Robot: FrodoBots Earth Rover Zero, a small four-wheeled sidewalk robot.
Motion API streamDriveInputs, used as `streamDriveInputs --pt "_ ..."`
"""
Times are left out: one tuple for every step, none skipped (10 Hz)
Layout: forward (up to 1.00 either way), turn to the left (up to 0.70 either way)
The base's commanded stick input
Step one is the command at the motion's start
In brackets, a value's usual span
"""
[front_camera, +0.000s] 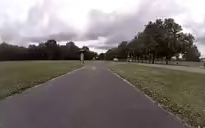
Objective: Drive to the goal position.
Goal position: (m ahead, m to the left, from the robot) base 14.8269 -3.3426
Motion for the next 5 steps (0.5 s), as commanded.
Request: streamDriveInputs --pt "0.70 0.07" --pt "0.70 0.14" --pt "0.70 0.07" --pt "0.70 0.06" --pt "0.70 0.14"
